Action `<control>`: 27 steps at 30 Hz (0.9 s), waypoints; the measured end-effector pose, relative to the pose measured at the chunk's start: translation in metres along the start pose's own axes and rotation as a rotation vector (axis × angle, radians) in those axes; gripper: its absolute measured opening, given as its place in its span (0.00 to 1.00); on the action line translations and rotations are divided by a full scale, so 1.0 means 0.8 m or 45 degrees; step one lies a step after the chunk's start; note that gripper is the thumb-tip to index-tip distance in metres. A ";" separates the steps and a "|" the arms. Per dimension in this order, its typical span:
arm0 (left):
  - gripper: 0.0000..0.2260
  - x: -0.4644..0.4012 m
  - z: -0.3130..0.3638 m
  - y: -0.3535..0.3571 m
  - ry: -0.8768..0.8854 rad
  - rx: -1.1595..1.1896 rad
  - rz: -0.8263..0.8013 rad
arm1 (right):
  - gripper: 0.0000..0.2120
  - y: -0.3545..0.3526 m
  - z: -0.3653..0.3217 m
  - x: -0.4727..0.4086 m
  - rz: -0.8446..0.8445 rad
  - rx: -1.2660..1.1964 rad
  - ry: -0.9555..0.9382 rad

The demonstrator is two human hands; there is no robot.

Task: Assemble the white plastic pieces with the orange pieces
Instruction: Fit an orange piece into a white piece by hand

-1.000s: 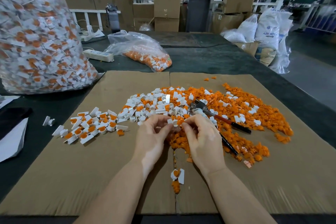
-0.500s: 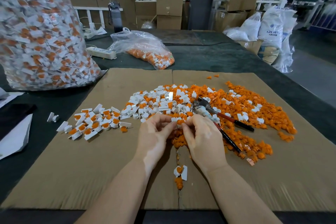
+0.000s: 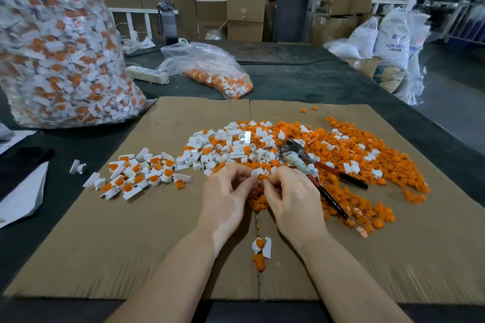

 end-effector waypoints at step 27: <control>0.03 -0.004 -0.027 -0.007 -0.182 0.266 0.031 | 0.10 -0.004 -0.005 0.000 -0.051 -0.174 -0.054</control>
Point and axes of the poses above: each hand's wrist, its own x-axis away from the middle knuckle, its own y-axis out of the palm, z = x × y, the point moved 9 cm from there along -x, towards the middle knuckle, and after that the axes turned 10 degrees about x, right-handed, at the moved point
